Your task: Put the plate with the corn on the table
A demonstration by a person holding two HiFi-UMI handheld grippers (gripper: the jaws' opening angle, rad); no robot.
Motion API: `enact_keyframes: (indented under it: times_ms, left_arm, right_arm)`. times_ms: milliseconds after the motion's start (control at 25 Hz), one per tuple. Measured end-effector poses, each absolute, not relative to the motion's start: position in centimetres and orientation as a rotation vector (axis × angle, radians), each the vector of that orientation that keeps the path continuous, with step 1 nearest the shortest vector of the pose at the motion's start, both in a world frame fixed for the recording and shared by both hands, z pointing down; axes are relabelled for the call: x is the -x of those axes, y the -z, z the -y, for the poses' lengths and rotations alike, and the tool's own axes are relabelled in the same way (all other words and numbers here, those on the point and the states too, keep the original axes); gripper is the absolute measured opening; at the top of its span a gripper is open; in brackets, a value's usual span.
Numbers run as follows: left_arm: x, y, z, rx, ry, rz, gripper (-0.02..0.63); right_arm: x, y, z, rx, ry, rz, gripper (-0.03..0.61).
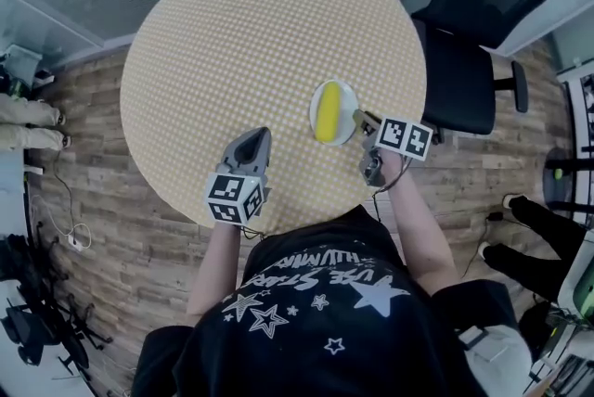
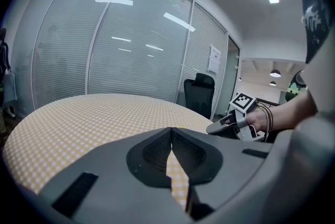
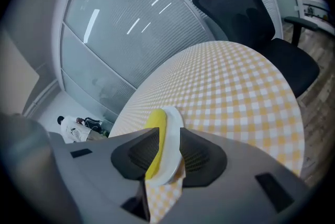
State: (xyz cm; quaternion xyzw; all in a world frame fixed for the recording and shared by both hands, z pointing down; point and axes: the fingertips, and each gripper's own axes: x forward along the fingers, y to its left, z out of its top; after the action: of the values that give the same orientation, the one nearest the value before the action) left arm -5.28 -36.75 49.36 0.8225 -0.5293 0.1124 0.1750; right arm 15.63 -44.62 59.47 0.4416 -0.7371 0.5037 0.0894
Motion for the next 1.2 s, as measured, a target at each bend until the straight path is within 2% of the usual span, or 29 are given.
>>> enact_keyframes:
  times_ms: [440,760,1200]
  left_arm:
    - [10.6,-47.5,34.1,-2.442,-0.273,1.406,0.005]
    - [9.4,-48.5,30.8,-2.587,-0.298,1.158,0.005]
    - [6.5,-49.4,26.8,-2.648,-0.328,1.0,0.005]
  right_arm:
    - [-12.2,-51.5,40.0,-1.481,-1.519,2.441,0.103]
    - [-11.6,-50.3,31.6,-1.649,-1.451,2.492,0.1]
    - [-15.0,-49.9,23.8,-1.818,-1.344,2.431,0.096]
